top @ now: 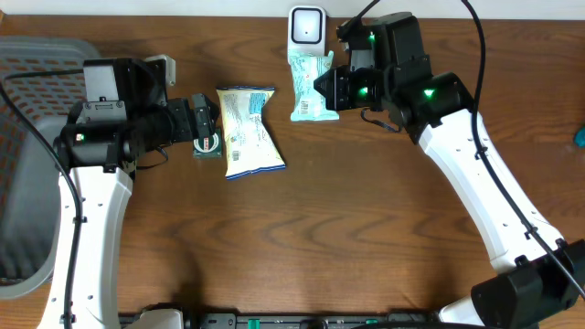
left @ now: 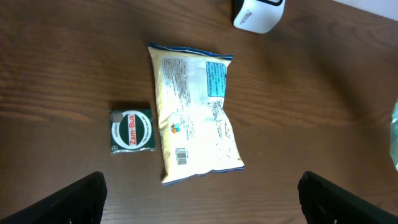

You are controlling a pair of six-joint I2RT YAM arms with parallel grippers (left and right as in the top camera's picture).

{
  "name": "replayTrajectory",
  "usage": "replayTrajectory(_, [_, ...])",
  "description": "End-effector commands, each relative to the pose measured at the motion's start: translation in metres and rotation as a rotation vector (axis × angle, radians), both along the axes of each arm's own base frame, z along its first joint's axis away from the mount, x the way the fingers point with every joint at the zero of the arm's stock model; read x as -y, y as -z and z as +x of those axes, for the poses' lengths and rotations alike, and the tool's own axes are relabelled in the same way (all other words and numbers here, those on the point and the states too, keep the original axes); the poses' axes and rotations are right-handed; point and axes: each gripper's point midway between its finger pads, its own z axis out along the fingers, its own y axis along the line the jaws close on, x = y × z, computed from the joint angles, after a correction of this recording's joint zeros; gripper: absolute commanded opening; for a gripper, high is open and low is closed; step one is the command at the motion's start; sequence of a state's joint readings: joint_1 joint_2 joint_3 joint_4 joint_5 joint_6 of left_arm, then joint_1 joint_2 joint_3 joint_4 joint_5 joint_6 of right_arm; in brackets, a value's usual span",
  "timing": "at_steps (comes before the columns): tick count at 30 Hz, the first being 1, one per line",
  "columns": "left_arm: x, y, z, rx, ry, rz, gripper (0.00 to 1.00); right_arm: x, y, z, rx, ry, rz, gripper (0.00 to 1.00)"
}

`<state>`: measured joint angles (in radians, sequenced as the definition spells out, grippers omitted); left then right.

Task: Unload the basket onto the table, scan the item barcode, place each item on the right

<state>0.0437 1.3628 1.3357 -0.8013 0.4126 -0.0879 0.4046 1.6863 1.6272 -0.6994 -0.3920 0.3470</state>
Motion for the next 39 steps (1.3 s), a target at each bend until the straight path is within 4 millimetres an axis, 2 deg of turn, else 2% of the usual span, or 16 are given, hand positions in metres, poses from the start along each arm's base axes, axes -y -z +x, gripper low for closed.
replayTrajectory(1, [-0.001, 0.001, 0.001, 0.004, 0.007, 0.013, 0.98, 0.0, 0.003, 0.0, 0.006, -0.006, -0.016, 0.01])
replayTrajectory(9, [-0.001, 0.001, 0.001, 0.004, 0.007, 0.013, 0.97, 0.0, 0.003, 0.0, 0.007, -0.005, -0.017, 0.01])
replayTrajectory(13, [-0.001, 0.0, 0.001, 0.004, 0.007, 0.013, 0.98, 0.011, 0.008, 0.006, 0.016, 0.048, -0.069, 0.01])
replayTrajectory(16, [-0.001, 0.001, 0.001, 0.004, 0.007, 0.013, 0.98, 0.039, 0.018, 0.017, 0.034, 0.172, -0.198, 0.01])
replayTrajectory(19, [-0.001, 0.0, 0.001, 0.004, 0.007, 0.013, 0.98, 0.081, 0.028, 0.024, 0.053, 0.335, -0.391, 0.01])
replayTrajectory(22, [-0.001, 0.001, 0.001, 0.004, 0.007, 0.013, 0.98, 0.12, 0.032, 0.022, 0.064, 0.461, -0.567, 0.01])
replayTrajectory(26, [-0.001, 0.0, 0.001, 0.004, 0.007, 0.013, 0.98, 0.154, 0.037, 0.013, 0.051, 0.545, -0.733, 0.01])
replayTrajectory(31, [-0.001, 0.001, 0.001, 0.004, 0.007, 0.013, 0.98, 0.179, 0.06, 0.003, 0.028, 0.593, -0.871, 0.01])
replayTrajectory(39, [-0.001, 0.001, 0.001, 0.004, 0.007, 0.013, 0.98, 0.19, 0.116, -0.015, -0.03, 0.567, -0.945, 0.01])
